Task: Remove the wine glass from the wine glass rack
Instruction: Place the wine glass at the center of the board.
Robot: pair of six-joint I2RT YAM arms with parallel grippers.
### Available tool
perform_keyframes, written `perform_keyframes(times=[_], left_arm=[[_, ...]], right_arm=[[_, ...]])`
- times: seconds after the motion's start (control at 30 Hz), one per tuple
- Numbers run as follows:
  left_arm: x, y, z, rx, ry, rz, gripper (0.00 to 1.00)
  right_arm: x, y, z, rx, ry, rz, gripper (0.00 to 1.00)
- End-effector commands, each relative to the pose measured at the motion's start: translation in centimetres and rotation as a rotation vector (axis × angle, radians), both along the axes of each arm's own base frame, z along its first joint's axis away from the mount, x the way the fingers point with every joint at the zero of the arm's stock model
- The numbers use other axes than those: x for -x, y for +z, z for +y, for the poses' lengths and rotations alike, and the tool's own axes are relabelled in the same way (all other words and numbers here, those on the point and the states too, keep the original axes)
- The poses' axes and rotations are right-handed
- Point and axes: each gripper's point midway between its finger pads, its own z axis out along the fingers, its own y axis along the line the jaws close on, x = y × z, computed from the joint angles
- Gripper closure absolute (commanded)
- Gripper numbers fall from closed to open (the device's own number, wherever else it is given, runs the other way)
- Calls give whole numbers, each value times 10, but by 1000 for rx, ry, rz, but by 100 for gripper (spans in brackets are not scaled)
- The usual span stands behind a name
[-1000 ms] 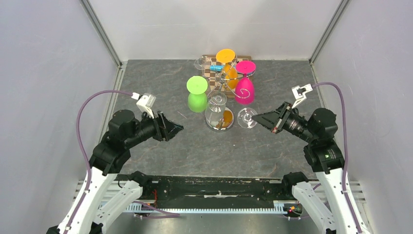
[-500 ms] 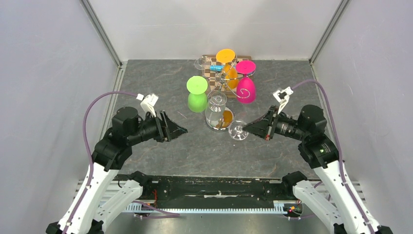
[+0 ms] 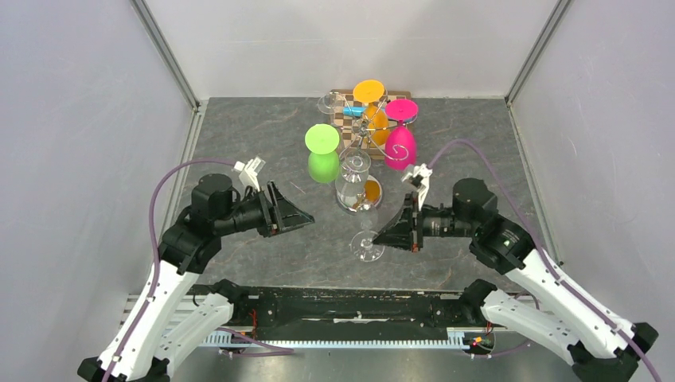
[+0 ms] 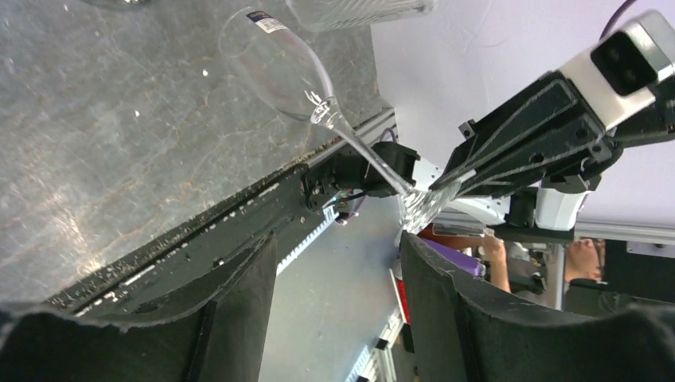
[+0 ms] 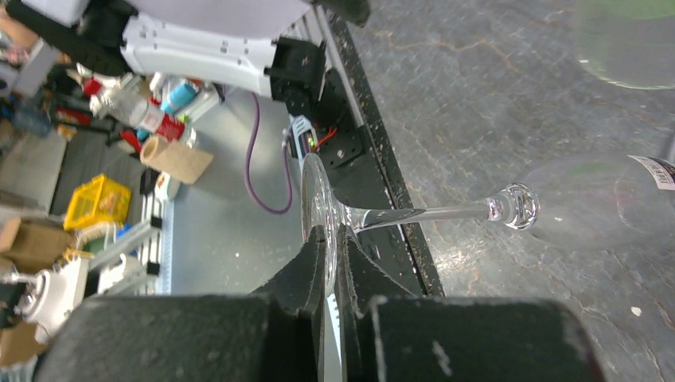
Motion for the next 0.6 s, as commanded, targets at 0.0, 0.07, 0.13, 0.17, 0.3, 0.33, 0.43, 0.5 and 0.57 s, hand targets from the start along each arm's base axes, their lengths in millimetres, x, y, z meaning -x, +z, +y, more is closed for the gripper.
perform_keyframes(times=[0.0,0.07,0.13,0.17,0.3,0.33,0.43,0.5,0.57], left_arm=[[12,6,-8,118,-18,102,35],[15,6,-8,140,-17,113,35],[18,4,-8,151,-20,126,35],[19,2,-8,154,-21,134,34],[26,-8,-8,159,-35,169,34],[28,-11,-8,159,-38,176,34],[32,-18,-5,142,-37,187,34],[34,-22,-4,135,-37,194,34],[36,-26,-4,135,-35,207,34]], right_arm=[[10,18,25,-25,79,-187,100],[17,16,38,2,112,-224,100],[22,15,50,24,133,-272,100],[24,16,56,30,145,-295,100],[28,26,70,21,160,-388,100],[29,29,73,18,169,-407,100],[32,31,81,22,188,-441,100],[36,32,86,29,204,-466,100],[38,32,91,39,212,-494,100]])
